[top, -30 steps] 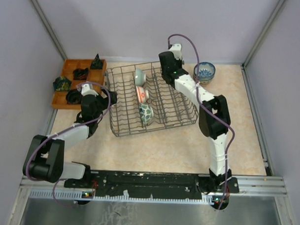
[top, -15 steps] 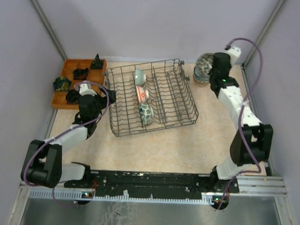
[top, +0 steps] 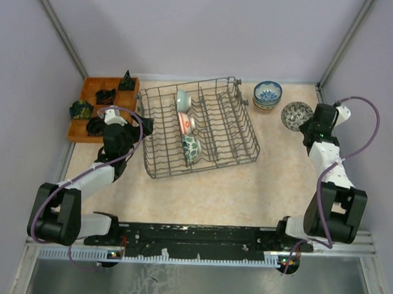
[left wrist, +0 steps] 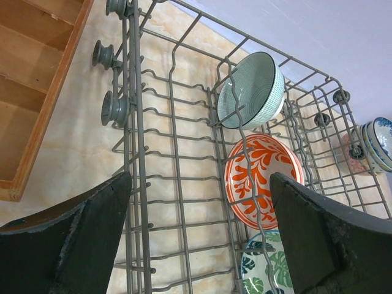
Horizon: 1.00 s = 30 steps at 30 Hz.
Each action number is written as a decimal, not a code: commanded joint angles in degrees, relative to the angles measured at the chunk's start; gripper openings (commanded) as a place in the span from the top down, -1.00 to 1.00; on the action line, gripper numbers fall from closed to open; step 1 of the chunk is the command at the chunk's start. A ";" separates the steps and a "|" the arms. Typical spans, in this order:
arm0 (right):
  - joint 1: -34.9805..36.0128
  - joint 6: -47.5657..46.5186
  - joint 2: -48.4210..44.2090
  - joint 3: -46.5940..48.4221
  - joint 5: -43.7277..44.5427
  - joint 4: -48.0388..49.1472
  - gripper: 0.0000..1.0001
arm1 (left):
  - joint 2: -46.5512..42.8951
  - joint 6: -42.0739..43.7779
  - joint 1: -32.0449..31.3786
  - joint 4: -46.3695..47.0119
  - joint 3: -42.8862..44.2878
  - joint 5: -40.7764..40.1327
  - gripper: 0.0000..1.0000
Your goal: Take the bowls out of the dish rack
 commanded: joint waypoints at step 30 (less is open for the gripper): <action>-8.94 6.19 20.55 5.60 -15.59 10.44 1.00 | 2.80 -0.58 0.32 1.54 2.29 1.23 -0.99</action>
